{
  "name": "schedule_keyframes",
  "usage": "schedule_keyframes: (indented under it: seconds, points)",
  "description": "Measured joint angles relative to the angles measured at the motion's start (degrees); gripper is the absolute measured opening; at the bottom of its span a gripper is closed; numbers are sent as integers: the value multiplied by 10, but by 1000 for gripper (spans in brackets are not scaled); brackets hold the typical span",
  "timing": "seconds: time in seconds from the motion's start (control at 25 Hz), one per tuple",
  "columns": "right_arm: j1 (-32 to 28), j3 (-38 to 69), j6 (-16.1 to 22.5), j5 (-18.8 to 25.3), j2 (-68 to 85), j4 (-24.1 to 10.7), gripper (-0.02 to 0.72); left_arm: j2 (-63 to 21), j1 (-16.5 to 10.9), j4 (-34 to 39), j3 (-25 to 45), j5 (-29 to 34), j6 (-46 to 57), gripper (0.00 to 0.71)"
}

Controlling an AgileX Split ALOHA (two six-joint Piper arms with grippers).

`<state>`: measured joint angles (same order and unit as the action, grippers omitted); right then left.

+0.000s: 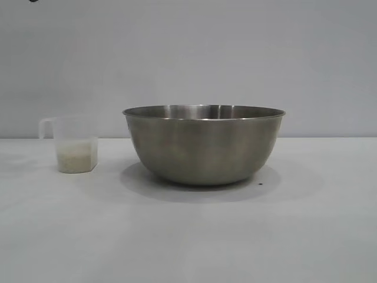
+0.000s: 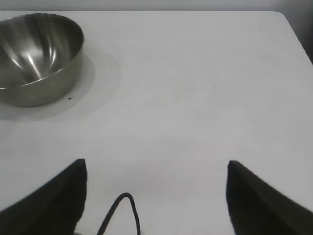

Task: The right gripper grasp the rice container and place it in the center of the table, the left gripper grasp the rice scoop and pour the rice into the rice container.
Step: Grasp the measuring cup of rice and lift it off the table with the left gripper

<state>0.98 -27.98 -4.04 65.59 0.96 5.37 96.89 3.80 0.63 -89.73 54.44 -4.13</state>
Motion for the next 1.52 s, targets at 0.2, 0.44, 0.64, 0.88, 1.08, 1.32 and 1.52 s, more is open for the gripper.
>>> schedule_keyframes:
  seconds: [0.2,0.44,0.64,0.88,1.08,1.32,1.52]
  points:
    - [0,0,0,0,0,0,529,-48,0,-14,119,-64,1,534]
    - [0,0,1,0,0,0,529,-154,0,-34,280,-209,1,534]
    - [0,0,1,0,0,0,529,-239,0,-40,425,-328,1,534]
    - [0,0,1,0,0,0,529,-325,28,-51,570,-445,1,534]
    - [0,0,1,0,0,0,529,-366,92,-77,628,-515,2,534]
    - [0,0,1,0,0,1,529,-369,138,-121,695,-595,3,534]
    - [0,0,1,0,0,1,529,-369,138,-148,758,-722,3,534]
